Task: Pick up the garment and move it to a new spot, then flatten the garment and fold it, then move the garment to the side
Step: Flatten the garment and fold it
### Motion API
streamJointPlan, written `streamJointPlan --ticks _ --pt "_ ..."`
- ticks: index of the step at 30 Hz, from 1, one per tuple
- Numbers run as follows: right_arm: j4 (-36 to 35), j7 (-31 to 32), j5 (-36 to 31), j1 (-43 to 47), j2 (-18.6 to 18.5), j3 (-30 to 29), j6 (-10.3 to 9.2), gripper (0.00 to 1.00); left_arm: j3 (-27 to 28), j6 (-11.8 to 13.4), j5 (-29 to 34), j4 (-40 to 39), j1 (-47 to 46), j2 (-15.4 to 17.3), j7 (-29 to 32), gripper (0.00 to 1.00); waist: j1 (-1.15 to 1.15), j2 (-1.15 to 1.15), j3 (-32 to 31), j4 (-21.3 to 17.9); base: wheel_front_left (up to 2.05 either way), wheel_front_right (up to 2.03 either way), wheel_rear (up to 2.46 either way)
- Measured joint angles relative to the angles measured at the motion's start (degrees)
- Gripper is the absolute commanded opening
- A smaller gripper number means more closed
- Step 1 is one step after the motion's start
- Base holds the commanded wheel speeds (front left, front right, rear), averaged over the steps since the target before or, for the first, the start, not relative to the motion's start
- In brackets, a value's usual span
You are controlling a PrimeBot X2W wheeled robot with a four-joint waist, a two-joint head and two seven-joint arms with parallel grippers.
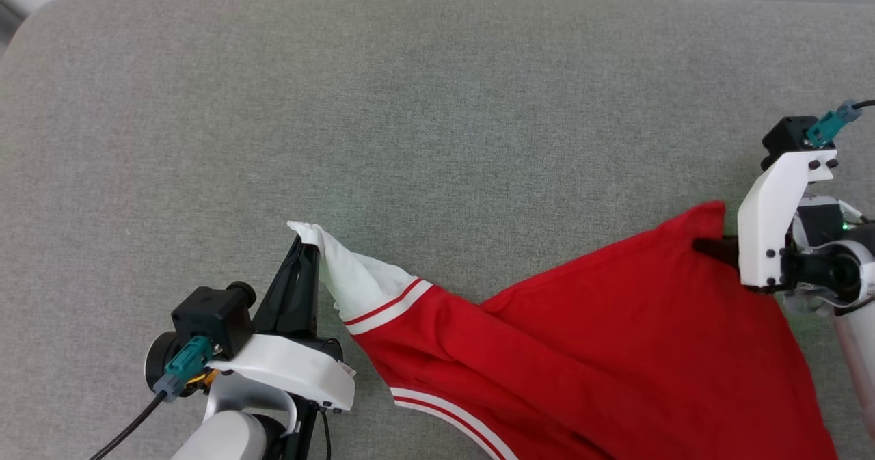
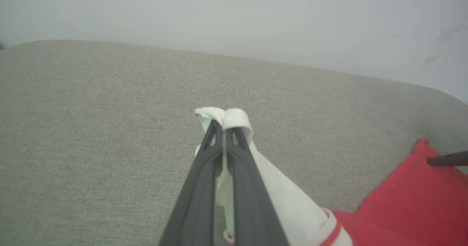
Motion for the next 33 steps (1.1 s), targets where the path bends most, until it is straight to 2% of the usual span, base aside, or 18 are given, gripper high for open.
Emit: streamJointPlan --ticks 5,10,15,19,23,27,33 --pt "0.76 -3.13 1.99 -0.03 -0.90 3.43 0.00 0.00 0.29 -0.05 -0.73 1.00 0.22 -0.03 -0.32 0.00 0.00 0.00 -1.51 -0.02 0.00 0.00 0.00" --pt "0.09 -11.76 0.83 0.24 -2.54 5.11 0.02 0.00 1.74 -0.07 -2.07 2.36 1.32 1.09 -0.59 0.00 0.00 0.00 -5.08 -0.54 0.00 0.00 0.00" --pt "-0.77 -20.41 -0.87 2.29 -3.56 2.36 0.02 0.00 4.38 -1.03 -4.52 4.00 1.86 2.26 -1.03 0.00 0.00 0.00 -10.00 -1.49 0.00 0.00 0.00" --pt "-2.15 -23.39 -2.61 5.09 -3.32 0.51 0.02 0.00 5.95 -2.57 -5.71 6.17 0.03 3.53 -0.66 0.00 -0.01 0.00 -13.99 -2.52 0.00 0.00 0.00" --pt "-3.79 -24.91 -3.89 6.18 -2.19 -0.94 0.03 0.00 6.75 -4.44 -6.32 9.82 -4.45 4.30 -0.02 0.00 -0.01 0.00 -16.96 -4.27 0.00 0.00 0.00" --pt "-4.72 -25.55 -5.48 5.47 -1.29 -2.26 0.03 0.00 6.28 -6.62 -5.90 14.70 -12.66 4.38 2.01 0.00 -0.01 0.00 -18.31 -6.23 0.00 0.00 0.00" --pt "-3.91 -26.57 -8.42 -1.65 -0.46 -3.92 0.03 0.00 4.91 -10.54 -3.98 24.75 -28.74 3.00 4.03 0.00 -0.01 0.00 -16.88 -7.61 0.00 0.00 0.00"
